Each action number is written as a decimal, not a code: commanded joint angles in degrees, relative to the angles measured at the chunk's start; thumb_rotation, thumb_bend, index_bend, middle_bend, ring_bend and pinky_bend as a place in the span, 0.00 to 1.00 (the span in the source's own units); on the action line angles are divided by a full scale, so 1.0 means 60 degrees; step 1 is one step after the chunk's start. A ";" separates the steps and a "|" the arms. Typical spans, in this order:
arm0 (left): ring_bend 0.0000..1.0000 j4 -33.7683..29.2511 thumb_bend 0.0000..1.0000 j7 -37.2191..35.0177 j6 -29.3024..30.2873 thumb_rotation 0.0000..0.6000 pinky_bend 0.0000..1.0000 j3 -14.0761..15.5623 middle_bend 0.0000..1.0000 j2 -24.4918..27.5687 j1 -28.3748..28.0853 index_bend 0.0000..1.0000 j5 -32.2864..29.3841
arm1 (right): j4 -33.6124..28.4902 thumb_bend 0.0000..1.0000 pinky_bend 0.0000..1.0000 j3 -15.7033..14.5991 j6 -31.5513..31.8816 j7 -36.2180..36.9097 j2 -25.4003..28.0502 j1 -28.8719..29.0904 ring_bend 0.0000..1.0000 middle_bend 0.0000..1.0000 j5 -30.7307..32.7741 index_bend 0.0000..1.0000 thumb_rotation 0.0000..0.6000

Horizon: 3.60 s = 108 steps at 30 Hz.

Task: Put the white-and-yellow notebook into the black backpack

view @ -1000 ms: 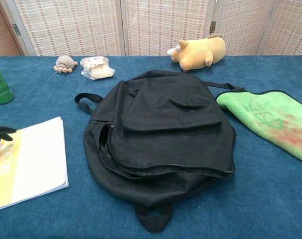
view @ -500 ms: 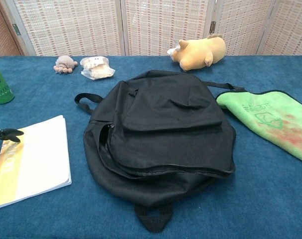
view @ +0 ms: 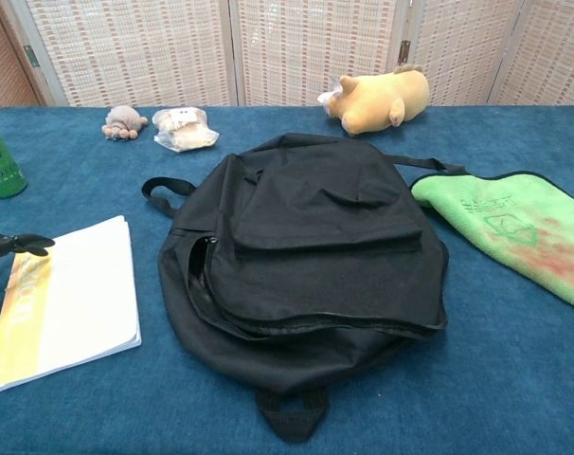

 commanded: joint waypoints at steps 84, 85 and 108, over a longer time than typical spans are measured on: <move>0.41 0.3416 0.51 -0.4275 0.2963 1.00 0.23 -0.0526 0.47 -0.3064 -0.0667 0.70 0.0340 | 0.0381 0.00 0.00 0.0052 0.0031 0.0714 -0.0098 -0.0054 0.01 0.02 -0.0033 0.00 1.00; 0.42 0.3451 0.51 -0.4253 0.3108 1.00 0.23 -0.0560 0.48 -0.3063 -0.0622 0.71 0.0330 | 0.0374 0.00 0.00 0.0044 0.0007 0.0693 -0.0103 -0.0038 0.01 0.02 -0.0054 0.00 1.00; 0.55 0.1669 0.53 -0.2678 0.5619 1.00 0.28 -0.1144 0.62 -0.1595 -0.0065 0.74 0.0572 | -0.0304 0.12 0.01 -0.0528 -0.2753 0.0503 -0.0486 0.1608 0.05 0.06 -0.0929 0.01 1.00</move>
